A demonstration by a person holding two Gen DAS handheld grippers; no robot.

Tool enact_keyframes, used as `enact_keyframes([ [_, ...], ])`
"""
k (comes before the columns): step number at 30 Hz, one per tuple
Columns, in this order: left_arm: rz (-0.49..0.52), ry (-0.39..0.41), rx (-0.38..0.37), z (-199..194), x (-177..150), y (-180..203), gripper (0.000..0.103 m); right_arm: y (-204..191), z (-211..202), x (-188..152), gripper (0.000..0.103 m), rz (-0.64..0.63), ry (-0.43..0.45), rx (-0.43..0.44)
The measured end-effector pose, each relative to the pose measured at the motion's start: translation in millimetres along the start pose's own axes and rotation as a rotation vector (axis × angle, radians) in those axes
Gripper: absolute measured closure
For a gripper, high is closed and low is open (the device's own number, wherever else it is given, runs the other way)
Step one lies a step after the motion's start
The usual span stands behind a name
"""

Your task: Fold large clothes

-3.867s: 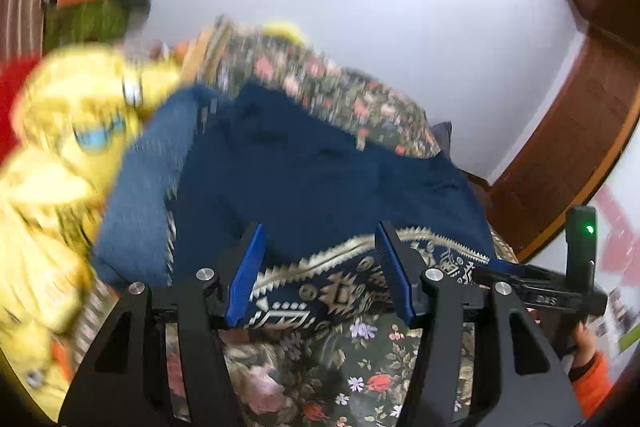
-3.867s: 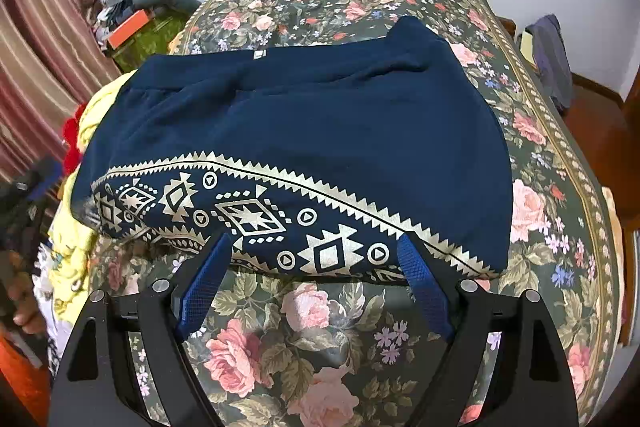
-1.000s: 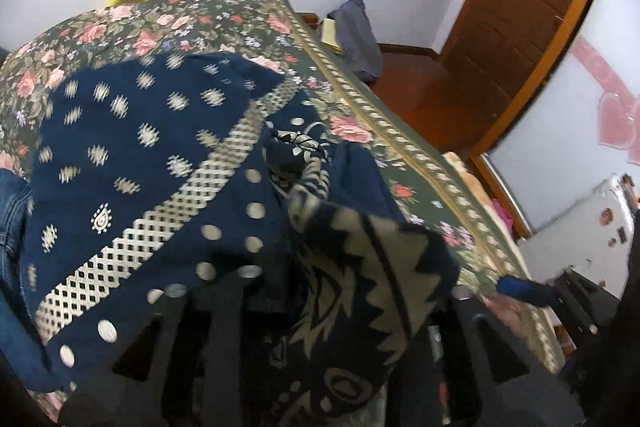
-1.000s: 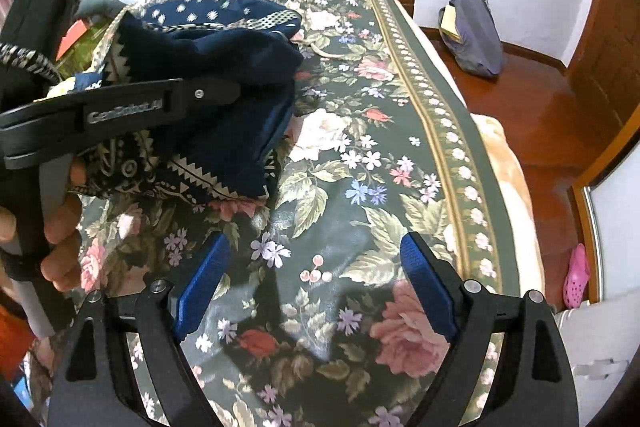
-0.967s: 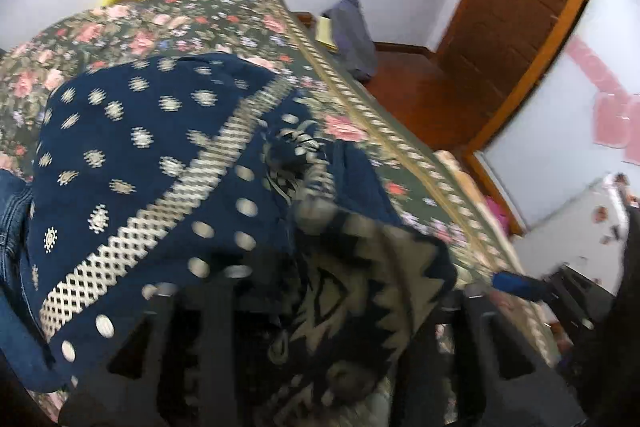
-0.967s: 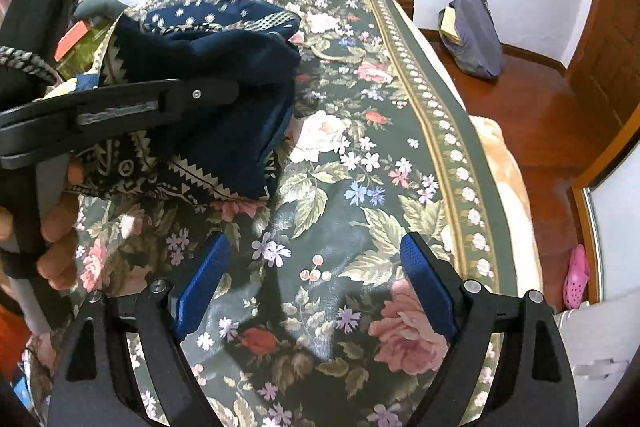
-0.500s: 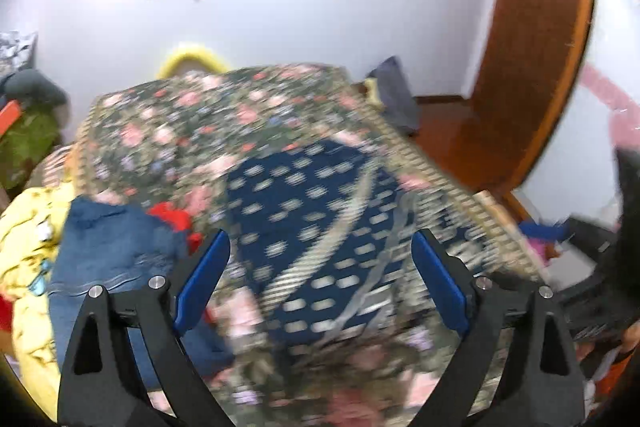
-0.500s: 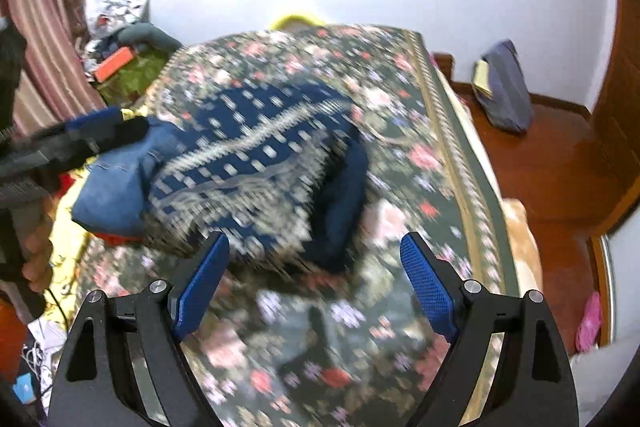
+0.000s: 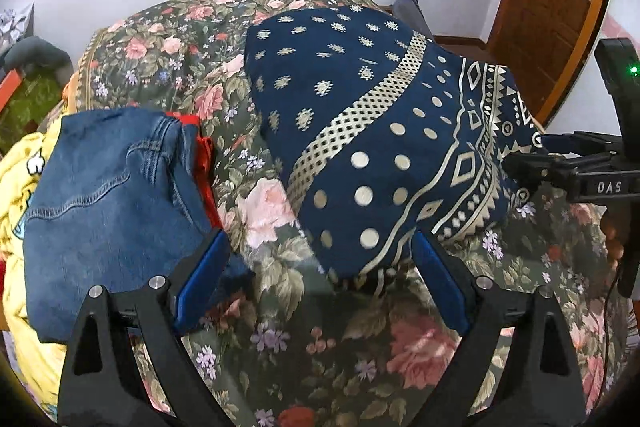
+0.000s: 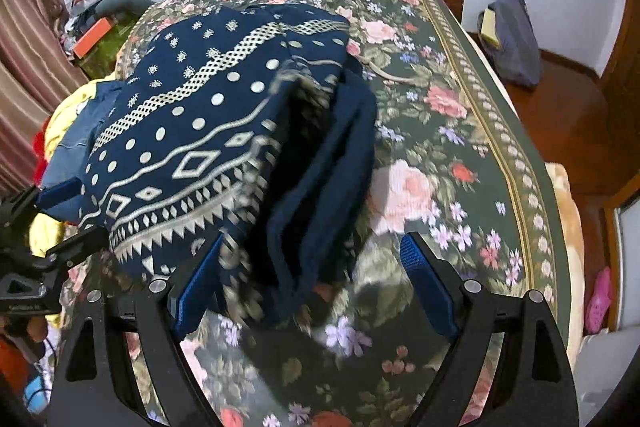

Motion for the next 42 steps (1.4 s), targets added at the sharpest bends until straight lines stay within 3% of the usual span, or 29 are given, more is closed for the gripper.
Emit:
enact_keyframes([
  [7,-0.008,0.093,0.005,-33,25,-12,0.011,-13,-29,26,0.017,-0.023,0.081,0.060],
  [12,-0.069,0.134,0.041,-32,55,-29,0.011,-25,-17,46,0.017,-0.034,0.061,0.082],
  [15,-0.131,0.095,-0.039,-13,66,-33,0.011,-23,1,51,0.017,-0.024,0.029,0.100],
  [18,-0.208,0.014,-0.175,16,67,-29,0.011,-10,23,50,0.017,0.048,-0.027,0.123],
  [21,-0.275,-0.073,-0.258,45,60,-25,0.011,5,43,47,0.017,0.158,-0.082,0.206],
  [26,-0.459,-0.134,-0.451,80,59,-26,0.011,8,61,45,0.017,0.228,-0.137,0.345],
  [30,-0.518,-0.154,-0.504,98,61,-26,0.007,4,70,51,0.014,0.273,-0.158,0.435],
  [35,-0.503,-0.148,-0.491,101,69,-22,0.010,-5,69,54,0.013,0.264,-0.152,0.428],
  [38,-0.488,-0.134,-0.459,97,74,-21,0.024,-9,60,53,0.024,0.237,-0.138,0.430],
  [40,-0.473,-0.125,-0.445,93,77,-21,0.033,-13,51,53,0.043,0.244,-0.124,0.438],
  [42,-0.464,-0.120,-0.440,84,77,-21,0.044,-19,44,54,0.057,0.235,-0.118,0.438],
])
Point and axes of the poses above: each gripper's, at about its wrist camera, not at the fingertips, and z roughly the way its jaws point, y to its right, x to its top, the point moved 8 cm from there along z, roughly the way its jaws point, and after that the axes turned 1 degree about -x, right-handed, at the moved point
